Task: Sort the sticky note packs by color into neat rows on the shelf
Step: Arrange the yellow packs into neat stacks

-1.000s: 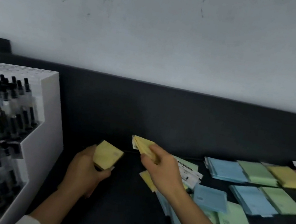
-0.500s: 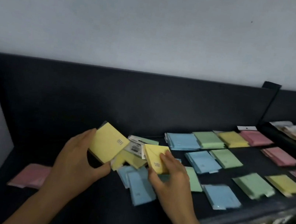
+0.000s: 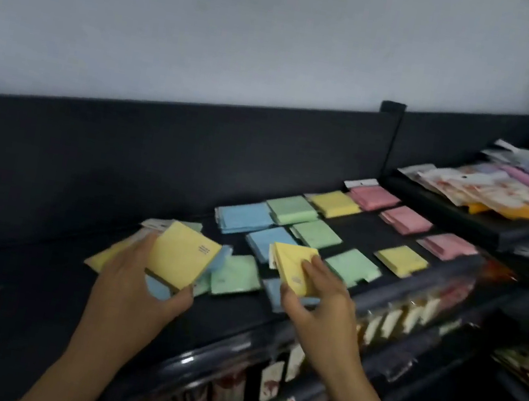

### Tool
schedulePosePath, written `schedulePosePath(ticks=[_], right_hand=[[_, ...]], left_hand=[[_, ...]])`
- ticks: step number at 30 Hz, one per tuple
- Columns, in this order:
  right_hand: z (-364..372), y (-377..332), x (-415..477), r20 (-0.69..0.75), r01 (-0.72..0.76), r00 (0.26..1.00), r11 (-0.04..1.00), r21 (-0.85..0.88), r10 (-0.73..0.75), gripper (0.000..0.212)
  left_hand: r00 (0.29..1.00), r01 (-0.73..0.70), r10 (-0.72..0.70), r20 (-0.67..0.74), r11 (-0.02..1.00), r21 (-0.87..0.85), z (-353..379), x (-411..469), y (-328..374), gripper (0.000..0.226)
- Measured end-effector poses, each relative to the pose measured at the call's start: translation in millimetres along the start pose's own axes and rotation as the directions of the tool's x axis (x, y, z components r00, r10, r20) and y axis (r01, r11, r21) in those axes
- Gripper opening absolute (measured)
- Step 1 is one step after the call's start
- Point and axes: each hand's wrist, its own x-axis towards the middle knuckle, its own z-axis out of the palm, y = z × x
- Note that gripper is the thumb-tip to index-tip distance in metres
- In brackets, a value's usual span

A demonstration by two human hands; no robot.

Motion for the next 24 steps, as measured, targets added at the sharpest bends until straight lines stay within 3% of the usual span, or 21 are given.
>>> schedulePosePath(ticks=[15, 24], right_hand=[[-154.2, 113.2, -0.7, -0.014, -0.014, 1.000, 0.997, -0.075, 0.013, 0.058], [-190.9, 157.0, 20.9, 0.023, -0.013, 1.000, 0.994, -0.109, 0.016, 0.060]], left_hand=[[0.995, -0.076, 0.075, 0.065, 0.997, 0.004, 124.2, -46.2, 158.5, 0.089], [0.991, -0.121, 0.122, 0.056, 0.992, -0.022, 177.1, -42.3, 210.8, 0.083]])
